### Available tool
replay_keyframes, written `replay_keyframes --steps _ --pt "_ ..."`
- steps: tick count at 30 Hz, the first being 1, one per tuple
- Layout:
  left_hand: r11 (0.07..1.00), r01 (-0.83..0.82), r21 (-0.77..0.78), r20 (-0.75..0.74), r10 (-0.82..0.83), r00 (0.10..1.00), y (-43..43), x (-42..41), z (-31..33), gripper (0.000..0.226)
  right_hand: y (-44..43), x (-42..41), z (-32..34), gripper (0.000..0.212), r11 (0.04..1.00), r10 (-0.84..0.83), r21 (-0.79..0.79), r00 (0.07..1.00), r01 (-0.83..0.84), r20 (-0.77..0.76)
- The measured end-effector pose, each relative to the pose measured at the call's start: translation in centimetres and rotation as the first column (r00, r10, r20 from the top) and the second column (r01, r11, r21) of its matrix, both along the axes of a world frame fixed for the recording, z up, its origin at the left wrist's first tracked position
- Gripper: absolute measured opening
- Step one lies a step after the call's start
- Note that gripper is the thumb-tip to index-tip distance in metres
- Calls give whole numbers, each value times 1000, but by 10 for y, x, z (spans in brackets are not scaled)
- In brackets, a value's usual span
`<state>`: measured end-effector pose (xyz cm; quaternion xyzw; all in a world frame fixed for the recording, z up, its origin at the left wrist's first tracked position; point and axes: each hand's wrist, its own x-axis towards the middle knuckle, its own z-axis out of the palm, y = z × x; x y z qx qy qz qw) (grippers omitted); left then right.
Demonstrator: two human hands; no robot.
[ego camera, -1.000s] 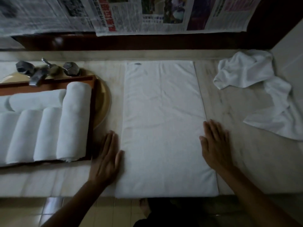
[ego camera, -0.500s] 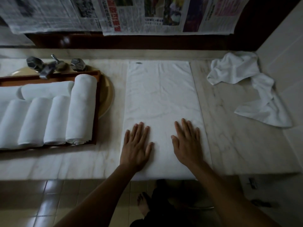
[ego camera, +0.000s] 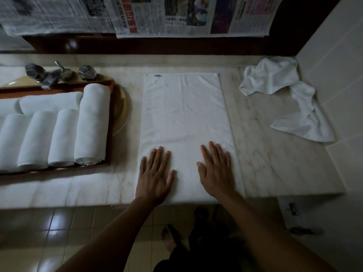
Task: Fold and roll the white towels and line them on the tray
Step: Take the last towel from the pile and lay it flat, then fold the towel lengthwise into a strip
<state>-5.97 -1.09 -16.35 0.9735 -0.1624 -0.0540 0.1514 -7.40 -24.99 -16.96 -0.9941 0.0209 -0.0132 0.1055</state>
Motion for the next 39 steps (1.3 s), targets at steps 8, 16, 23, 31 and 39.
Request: replay_keyframes --steps 8,16,23,31,39 --pt "997 -62 45 -81 65 995 -10 9 15 69 -13 8 8 52 998 44 43 999 -46 29" --pt "979 -181 -90 -37 178 983 -94 70 64 40 -74 103 30 36 966 20 253 995 -44 99" --pt "919 -328 -219 -144 302 942 -181 101 74 47 -127 233 58 44 960 -15 277 998 32 -63" --pt "856 -447 -260 -243 390 888 -243 128 65 52 -140 362 52 46 991 -6 130 991 24 -133" --pt "878 -449 -166 -259 401 879 -264 132 47 46 -147 411 47 31 988 71 147 990 -53 -122"
